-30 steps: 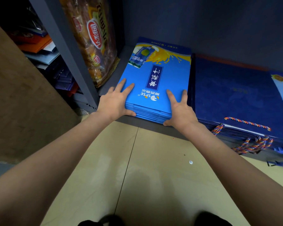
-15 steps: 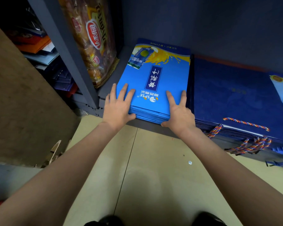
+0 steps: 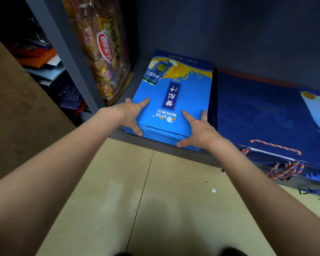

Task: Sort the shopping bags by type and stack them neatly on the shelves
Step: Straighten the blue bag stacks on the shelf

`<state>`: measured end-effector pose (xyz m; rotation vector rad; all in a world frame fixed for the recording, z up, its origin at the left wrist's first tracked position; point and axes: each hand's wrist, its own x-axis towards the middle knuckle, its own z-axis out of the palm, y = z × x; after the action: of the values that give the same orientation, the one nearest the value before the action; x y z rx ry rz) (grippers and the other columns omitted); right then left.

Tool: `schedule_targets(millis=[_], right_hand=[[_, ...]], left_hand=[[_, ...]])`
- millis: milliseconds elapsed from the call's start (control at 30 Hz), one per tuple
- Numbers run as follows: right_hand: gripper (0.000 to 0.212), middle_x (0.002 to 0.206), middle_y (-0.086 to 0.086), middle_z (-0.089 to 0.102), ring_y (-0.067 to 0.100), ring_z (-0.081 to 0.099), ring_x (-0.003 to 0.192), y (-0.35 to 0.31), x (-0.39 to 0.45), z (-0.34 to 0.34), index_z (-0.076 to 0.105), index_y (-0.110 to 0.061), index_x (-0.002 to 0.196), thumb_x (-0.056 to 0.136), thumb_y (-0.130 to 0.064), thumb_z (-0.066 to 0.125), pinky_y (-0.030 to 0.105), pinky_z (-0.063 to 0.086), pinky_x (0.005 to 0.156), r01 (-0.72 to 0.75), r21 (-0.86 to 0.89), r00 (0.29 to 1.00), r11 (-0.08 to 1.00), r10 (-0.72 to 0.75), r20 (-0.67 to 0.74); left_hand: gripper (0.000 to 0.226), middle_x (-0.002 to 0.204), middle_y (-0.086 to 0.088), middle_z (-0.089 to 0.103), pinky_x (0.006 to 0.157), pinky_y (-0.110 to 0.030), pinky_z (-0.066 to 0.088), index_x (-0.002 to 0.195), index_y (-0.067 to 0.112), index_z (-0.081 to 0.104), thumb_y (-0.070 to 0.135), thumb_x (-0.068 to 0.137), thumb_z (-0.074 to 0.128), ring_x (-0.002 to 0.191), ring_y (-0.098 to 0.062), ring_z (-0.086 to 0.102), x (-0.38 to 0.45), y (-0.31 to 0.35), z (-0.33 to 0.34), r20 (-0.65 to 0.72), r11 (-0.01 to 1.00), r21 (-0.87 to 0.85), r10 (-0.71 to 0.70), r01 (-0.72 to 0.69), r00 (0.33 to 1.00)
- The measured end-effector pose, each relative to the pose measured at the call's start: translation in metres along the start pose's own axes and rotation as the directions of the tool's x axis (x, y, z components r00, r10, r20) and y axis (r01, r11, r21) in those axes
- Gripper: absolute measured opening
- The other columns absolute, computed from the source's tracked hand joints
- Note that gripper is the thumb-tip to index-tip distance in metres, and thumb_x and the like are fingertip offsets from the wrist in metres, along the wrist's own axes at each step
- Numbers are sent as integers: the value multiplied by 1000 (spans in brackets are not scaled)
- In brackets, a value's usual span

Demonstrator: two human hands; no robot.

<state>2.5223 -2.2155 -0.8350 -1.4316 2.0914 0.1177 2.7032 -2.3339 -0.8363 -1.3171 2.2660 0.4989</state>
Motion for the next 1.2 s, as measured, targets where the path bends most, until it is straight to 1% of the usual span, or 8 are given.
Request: schedule_targets(millis=[200,400,600,700,767,867,1067,1200], right_hand=[[87,156,13,-15,38,49,121,3,-3,3,11,-46,146,83,-32,70,33,42,95,50,7,998,999,-50,-28],[83,158,10,-10,32,41,130,8,-9,2,15,-45,146,83,-33,68,34,36,102,88,43,995,995,-85,-53],[81,158,6,-6,28,35,135,11,-9,3,17,-42,146,84,-34,68,35,35,103,89,39,993,995,-86,-81],[99,157,4,-17,35,35,132,8,-7,11,7,-39,148,78,-27,75,38,38,101,41,94,996,995,-33,-81],[109,153,6,-27,38,38,122,5,-6,23,-7,-41,147,78,-19,75,36,44,86,7,0,995,1000,-7,-103],[110,153,12,-26,35,42,117,6,-2,38,-16,-41,145,83,-4,67,28,40,66,-9,-170,968,985,-34,-247],[108,154,13,-21,32,49,109,1,-5,42,-14,-40,146,83,1,64,29,40,66,-31,-173,968,984,-13,-251],[107,154,14,-22,33,52,105,-3,-5,36,-11,-41,146,82,-6,67,32,45,75,8,-169,985,986,-37,-167]], left_hand=[[115,139,-21,29,98,-37,38,147,39,-10,47,70,76,122,-36,43,0,-6,-1,-24,999,12,47,-46,999],[122,147,-22,7,97,-41,41,144,41,-18,35,71,79,116,-40,49,-4,1,10,-9,1000,5,-16,16,1000],[119,130,-20,39,91,-42,43,143,45,-16,36,71,79,112,-36,50,-2,-1,11,-58,1000,10,-10,10,998],[120,130,-21,37,91,-43,43,142,45,-17,31,72,79,111,-37,51,-6,2,14,-59,1000,-18,-24,23,998],[121,133,-22,30,90,-43,44,142,45,-19,24,74,79,109,-39,52,-9,7,19,-67,999,-29,-48,46,997],[118,135,-24,26,88,-43,47,141,45,-21,15,78,74,104,-38,55,-7,9,26,-99,996,22,-80,82,992],[117,119,-20,43,88,-40,45,142,43,-21,20,78,74,105,-35,53,-8,-7,22,-88,999,38,-10,13,996],[118,113,-16,51,88,-38,47,142,43,-21,23,76,75,101,-32,55,-8,-19,22,-88,995,103,21,-12,996]])
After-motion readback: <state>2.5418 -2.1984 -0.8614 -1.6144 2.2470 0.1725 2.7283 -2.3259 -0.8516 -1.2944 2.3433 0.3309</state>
